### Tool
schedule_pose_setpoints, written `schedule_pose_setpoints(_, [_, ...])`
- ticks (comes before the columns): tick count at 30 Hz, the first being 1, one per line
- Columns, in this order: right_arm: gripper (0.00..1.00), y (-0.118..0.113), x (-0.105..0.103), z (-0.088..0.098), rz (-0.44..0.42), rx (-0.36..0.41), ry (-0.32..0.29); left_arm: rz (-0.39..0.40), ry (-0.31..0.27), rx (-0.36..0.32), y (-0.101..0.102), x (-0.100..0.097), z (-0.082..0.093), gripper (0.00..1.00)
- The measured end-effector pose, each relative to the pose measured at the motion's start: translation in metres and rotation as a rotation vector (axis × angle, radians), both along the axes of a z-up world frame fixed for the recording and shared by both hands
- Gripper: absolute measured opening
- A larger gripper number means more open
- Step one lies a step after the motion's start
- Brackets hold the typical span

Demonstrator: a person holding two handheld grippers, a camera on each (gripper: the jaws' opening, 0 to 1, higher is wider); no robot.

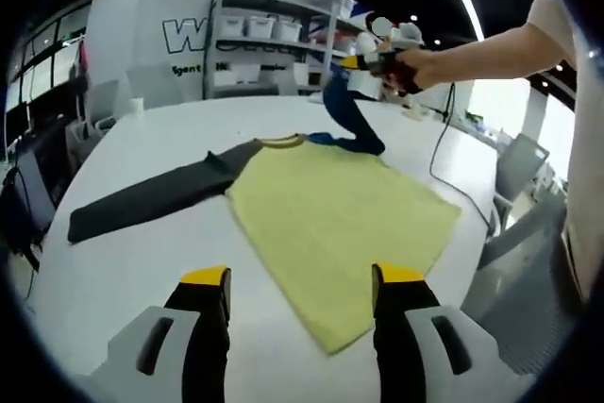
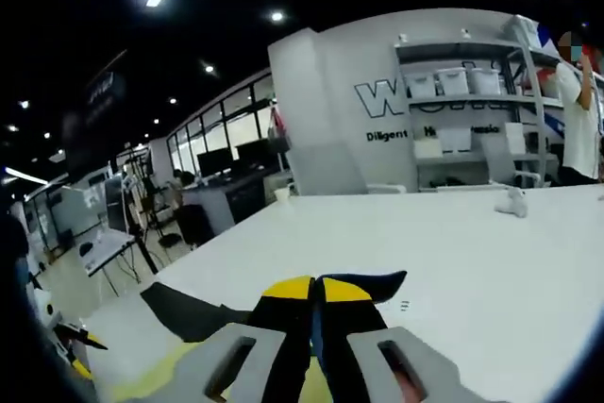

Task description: Fold the garment on the visible template until the final outline fits inside the template.

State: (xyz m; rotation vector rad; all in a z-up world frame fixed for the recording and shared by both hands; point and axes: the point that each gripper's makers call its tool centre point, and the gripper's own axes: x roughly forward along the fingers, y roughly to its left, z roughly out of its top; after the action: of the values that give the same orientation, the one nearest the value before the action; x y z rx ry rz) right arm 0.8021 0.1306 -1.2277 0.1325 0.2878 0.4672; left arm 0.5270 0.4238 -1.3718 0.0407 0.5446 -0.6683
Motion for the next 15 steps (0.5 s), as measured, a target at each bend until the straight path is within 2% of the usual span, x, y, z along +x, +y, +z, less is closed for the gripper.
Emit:
schedule_pose_setpoints(10, [0.00,0.038,0.005,0.005,0.064,0.003,0.004,0.014,-0.018,-0.018,0.002,0.003,0.005,0.58])
schedule_pose_setpoints(15, [0.00,0.056,0.005,-0.002,0.110,-0.008,0.020,0.017,-0.026,-0.026,0.002,0.004,0.007,0.58])
